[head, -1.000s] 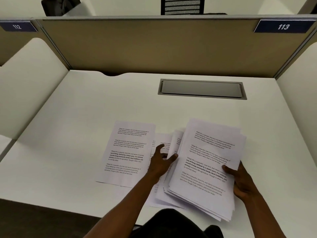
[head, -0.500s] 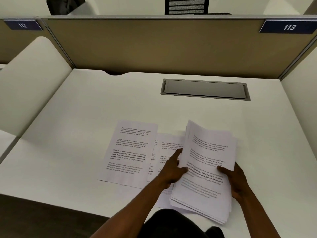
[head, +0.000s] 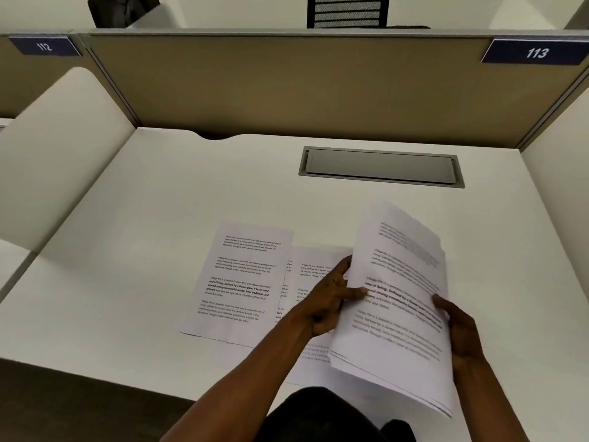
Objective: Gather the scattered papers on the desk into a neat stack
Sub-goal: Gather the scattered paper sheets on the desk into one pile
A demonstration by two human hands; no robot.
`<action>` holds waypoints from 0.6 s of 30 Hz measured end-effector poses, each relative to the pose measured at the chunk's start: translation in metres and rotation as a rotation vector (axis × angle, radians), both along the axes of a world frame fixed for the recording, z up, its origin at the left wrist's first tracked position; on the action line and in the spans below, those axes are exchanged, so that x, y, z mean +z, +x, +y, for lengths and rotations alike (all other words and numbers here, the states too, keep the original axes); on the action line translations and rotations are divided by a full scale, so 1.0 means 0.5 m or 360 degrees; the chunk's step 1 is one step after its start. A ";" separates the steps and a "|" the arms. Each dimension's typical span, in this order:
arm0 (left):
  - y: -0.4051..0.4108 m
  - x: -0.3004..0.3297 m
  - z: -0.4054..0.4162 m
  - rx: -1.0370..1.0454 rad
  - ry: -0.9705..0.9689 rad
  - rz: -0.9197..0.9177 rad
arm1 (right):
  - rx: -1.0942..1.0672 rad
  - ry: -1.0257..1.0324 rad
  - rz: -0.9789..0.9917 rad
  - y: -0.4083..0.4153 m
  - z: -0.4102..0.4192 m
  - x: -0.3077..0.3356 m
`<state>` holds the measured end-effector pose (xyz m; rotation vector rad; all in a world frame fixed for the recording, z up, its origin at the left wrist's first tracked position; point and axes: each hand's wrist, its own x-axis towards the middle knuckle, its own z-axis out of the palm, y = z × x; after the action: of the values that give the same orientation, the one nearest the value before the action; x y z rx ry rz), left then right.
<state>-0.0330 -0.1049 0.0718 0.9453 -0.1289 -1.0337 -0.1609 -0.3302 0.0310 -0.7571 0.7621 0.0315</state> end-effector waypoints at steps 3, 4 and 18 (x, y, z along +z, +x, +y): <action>0.016 -0.021 0.030 0.0043 0.0205 0.0045 | 0.0138 -0.0127 0.0059 0.007 -0.004 0.003; 0.020 -0.025 0.041 0.0037 0.0320 0.0017 | 0.0146 -0.0178 0.0049 0.009 -0.004 0.004; 0.012 -0.118 0.221 0.0396 0.1873 -0.1302 | 0.0277 -0.1157 0.0222 -0.002 -0.075 -0.013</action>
<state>-0.0269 0.0056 0.0128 2.3611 -0.0626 -0.3536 -0.1618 -0.3677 0.0246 -1.5248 0.8429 -0.0396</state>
